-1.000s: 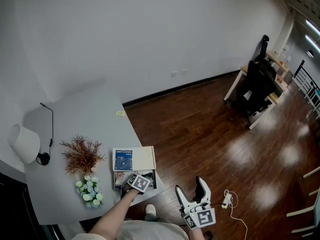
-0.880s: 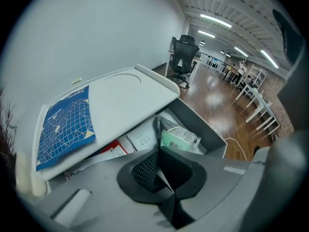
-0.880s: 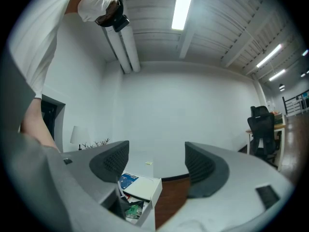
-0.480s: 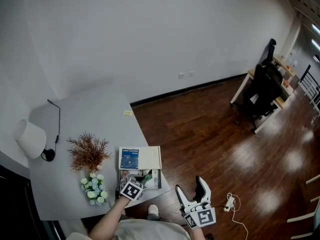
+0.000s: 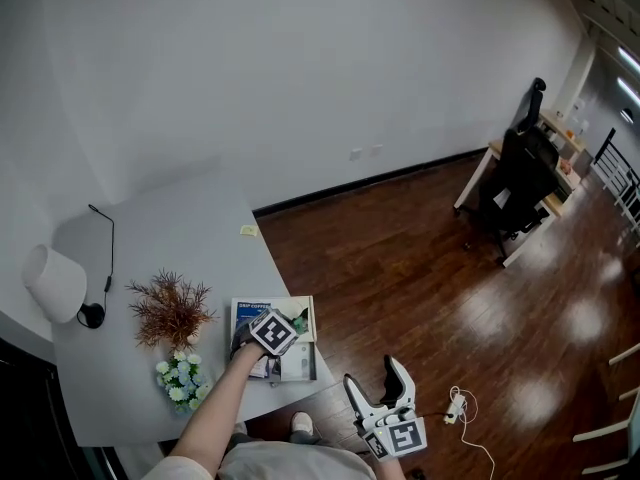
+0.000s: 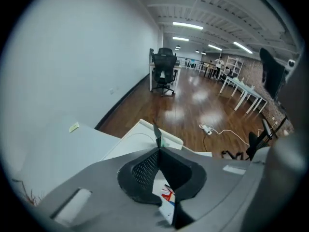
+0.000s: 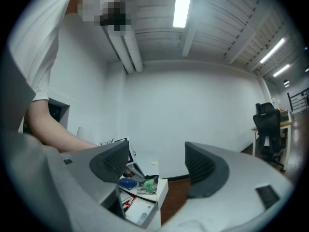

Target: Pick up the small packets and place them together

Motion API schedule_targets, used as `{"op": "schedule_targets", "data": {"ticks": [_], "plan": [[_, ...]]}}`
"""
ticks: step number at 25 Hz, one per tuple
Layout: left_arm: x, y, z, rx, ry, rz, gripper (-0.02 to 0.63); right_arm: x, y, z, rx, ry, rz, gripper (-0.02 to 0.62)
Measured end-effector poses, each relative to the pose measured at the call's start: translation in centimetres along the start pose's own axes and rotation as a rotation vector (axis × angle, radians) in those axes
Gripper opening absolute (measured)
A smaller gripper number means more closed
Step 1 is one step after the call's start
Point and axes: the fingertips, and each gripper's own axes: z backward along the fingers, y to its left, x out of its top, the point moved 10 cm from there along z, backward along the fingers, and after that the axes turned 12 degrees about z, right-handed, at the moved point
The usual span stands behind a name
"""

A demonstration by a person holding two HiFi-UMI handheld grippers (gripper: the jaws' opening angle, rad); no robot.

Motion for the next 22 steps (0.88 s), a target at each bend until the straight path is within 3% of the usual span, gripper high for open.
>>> {"op": "schedule_targets", "data": {"ticks": [2, 7, 10, 12, 14, 18, 20, 22], "plan": [[0.2, 1.0, -2.0, 0.005, 0.06, -0.008, 0.009, -0.2, -0.3, 0.6, -0.018, 0.01, -0.003, 0.354], [-0.3, 2.1, -5.4, 0.038, 0.116, -0.01, 0.037, -0.8, -1.0, 2.0, -0.056, 0.036, -0.015, 0.355], [-0.1, 2.3, -5.3, 0.095, 0.071, -0.018, 0.136, -0.8, -1.2, 2.3, -0.065, 0.041, -0.014, 0.356], [-0.1, 2.3, -4.6, 0.106, 0.033, 0.011, 0.256, -0.7, -1.1, 2.1, -0.069, 0.038, -0.013, 0.355], [-0.4, 2.2, -3.1, 0.103, -0.043, 0.062, 0.368, -0.6, -1.0, 1.5, -0.067, 0.023, -0.01, 0.356], [-1.5, 1.1, 2.9, 0.031, -0.267, 0.178, 0.478, 0.4, -0.1, -0.3, -0.007, -0.036, -0.01, 0.356], [-2.4, 0.4, 7.0, 0.006, -0.428, 0.209, 0.479, 1.1, 0.5, -1.5, -0.009, -0.079, -0.012, 0.36], [-3.5, -0.4, 11.8, 0.04, -0.628, 0.247, 0.478, 2.2, 1.0, -2.7, -0.035, -0.13, 0.0, 0.393]]}}
